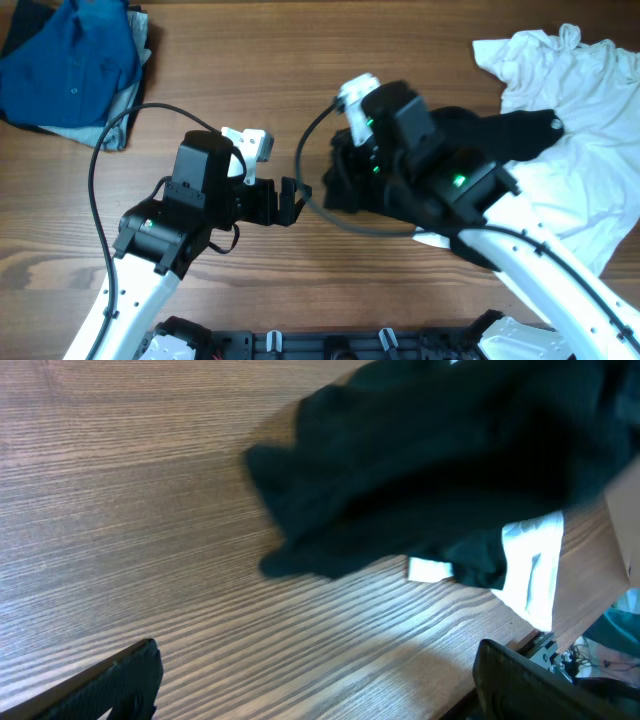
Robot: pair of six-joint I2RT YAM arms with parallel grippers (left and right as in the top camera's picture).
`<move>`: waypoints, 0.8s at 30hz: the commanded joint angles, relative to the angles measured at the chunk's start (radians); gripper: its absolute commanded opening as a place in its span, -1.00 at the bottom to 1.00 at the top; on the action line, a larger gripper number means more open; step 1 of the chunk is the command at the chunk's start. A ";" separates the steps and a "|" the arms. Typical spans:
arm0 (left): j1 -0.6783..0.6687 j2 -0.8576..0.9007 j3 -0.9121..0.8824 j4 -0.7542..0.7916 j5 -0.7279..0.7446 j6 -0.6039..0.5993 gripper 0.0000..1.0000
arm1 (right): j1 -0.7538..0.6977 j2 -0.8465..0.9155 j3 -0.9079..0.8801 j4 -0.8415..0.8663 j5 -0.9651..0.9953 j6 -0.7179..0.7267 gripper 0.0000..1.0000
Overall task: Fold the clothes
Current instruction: 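Drag the black garment leftward with the right gripper toward the left gripper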
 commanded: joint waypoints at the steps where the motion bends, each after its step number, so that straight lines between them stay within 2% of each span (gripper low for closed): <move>1: -0.005 0.000 0.010 0.002 -0.002 -0.009 1.00 | 0.074 -0.008 0.007 0.011 0.023 -0.035 -0.92; 24: -0.005 0.000 0.010 0.003 -0.002 -0.009 1.00 | 0.097 -0.008 0.014 -0.087 -0.018 -0.040 -0.91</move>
